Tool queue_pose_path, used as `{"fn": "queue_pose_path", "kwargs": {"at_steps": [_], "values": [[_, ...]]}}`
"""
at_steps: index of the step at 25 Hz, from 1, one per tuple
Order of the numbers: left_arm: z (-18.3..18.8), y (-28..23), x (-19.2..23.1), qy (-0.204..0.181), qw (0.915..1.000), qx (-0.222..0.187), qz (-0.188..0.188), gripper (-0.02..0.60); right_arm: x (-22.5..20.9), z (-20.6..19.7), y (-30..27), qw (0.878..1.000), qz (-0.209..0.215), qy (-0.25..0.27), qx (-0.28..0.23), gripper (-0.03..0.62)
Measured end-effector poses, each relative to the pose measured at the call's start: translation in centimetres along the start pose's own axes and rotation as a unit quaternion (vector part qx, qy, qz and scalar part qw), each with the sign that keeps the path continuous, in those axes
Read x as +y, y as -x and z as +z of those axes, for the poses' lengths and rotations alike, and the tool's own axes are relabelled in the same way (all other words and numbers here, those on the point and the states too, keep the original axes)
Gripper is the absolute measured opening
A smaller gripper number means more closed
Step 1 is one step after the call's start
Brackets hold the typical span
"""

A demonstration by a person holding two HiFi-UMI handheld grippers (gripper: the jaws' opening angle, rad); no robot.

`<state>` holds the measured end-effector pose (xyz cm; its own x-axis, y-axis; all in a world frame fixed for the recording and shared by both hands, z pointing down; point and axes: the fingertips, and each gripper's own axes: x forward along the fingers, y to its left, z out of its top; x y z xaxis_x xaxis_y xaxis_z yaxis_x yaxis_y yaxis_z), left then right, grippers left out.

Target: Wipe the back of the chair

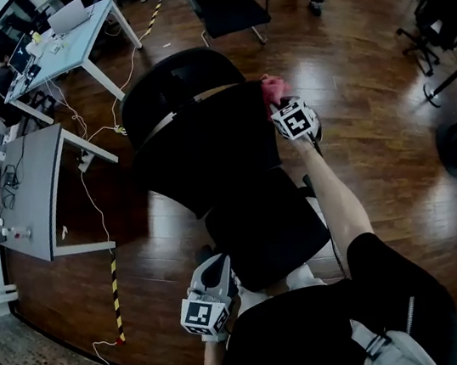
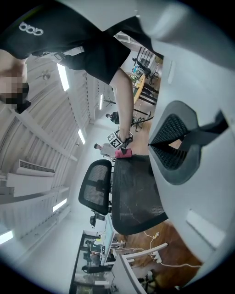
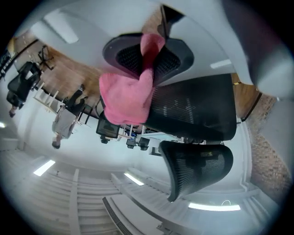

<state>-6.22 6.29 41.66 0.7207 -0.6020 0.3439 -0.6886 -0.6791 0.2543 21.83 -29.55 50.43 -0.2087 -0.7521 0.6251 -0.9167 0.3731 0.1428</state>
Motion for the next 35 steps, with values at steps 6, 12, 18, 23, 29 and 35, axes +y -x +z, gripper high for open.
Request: {"fn": "queue_pose_path", "kwargs": {"at_steps": [6,12,18,23,29,35], "values": [[-0.7,2.6,1.1,0.008,0.9997,-0.007,0.024,-0.008,11.4,2.6,-2.0,0.994,0.060,0.088,0.000,0.051],[-1.8,6.8,4.5,0.033,0.9968,-0.034,0.065,-0.008,26.9,5.3,-3.5,0.975,0.138,0.171,-0.016,0.051],[-3.0,10.6,7.2,0.049,0.9932,-0.039,0.099,-0.008,41.5,6.2,-3.9,0.944,0.226,0.237,-0.030,0.051],[-4.1,11.5,9.2,0.059,0.9904,-0.037,0.119,-0.008,48.7,5.5,-4.8,0.912,0.296,0.283,-0.033,0.051],[-3.9,10.1,9.8,0.061,0.9916,-0.026,0.111,-0.008,47.3,4.5,-5.9,0.910,0.300,0.285,-0.027,0.051],[-3.2,7.1,8.8,0.046,0.9955,-0.016,0.081,-0.008,36.9,2.6,-6.8,0.942,0.245,0.231,-0.009,0.051]]}}
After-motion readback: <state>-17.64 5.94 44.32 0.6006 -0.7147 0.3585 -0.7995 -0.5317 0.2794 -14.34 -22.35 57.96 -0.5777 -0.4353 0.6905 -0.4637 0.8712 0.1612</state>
